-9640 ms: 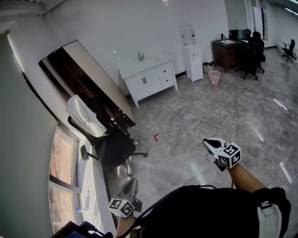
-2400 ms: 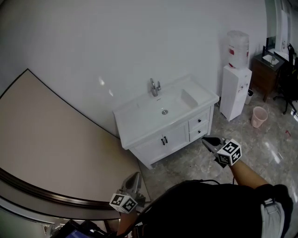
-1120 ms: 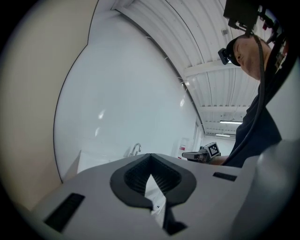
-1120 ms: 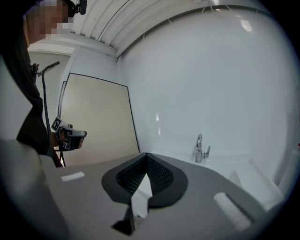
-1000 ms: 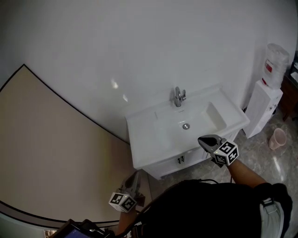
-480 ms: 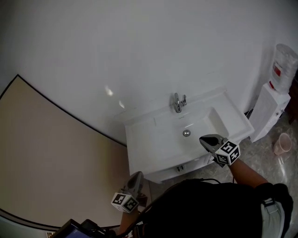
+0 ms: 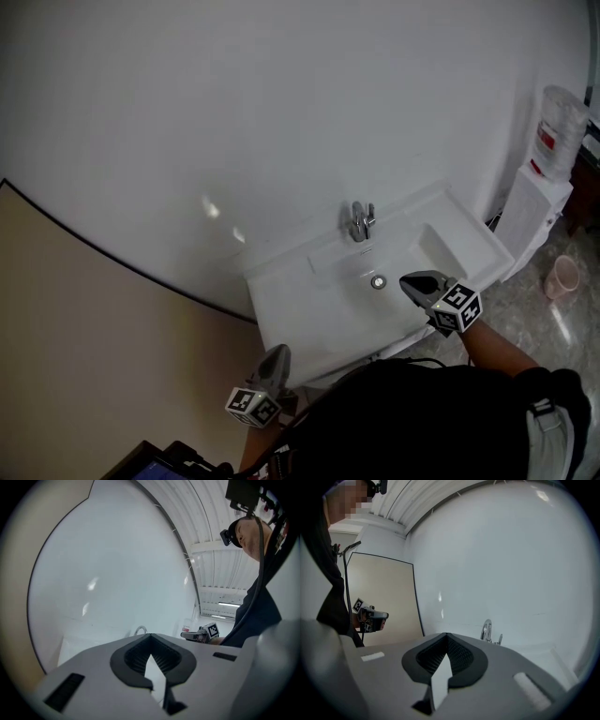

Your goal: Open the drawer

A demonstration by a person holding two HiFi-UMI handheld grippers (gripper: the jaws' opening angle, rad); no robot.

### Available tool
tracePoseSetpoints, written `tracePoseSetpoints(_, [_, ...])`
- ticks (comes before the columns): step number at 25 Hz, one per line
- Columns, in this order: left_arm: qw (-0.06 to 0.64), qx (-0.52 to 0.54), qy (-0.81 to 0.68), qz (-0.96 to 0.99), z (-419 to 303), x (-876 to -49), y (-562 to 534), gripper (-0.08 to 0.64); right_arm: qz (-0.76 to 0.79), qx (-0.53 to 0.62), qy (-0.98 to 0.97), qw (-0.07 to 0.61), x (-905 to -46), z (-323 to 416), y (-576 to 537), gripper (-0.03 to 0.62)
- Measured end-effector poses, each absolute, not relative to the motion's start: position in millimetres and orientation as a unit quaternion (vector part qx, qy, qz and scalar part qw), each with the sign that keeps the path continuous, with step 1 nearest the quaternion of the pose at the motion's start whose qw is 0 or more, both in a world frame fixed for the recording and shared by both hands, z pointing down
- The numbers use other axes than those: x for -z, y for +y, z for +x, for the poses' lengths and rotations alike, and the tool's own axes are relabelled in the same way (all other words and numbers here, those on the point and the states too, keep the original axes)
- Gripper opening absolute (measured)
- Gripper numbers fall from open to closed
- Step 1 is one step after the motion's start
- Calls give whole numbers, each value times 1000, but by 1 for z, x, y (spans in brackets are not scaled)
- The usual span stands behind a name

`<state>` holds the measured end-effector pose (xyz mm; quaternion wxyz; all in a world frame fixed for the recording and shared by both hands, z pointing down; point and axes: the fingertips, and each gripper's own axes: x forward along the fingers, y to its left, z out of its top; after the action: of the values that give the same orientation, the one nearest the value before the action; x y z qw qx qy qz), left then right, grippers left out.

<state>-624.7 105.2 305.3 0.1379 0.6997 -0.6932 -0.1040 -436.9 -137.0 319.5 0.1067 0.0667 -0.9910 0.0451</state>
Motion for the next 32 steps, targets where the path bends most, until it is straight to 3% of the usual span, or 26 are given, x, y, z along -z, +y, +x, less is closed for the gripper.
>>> tracePoseSetpoints(15, [142, 103, -646, 743, -763, -306, 73, -5, 123, -41, -985, 116, -308, -550, -140, -2])
tracePoseSetpoints(32, [152, 117, -731, 655, -755, -314, -1, -5, -36, -36, -989, 136, -324, -620, -240, -2])
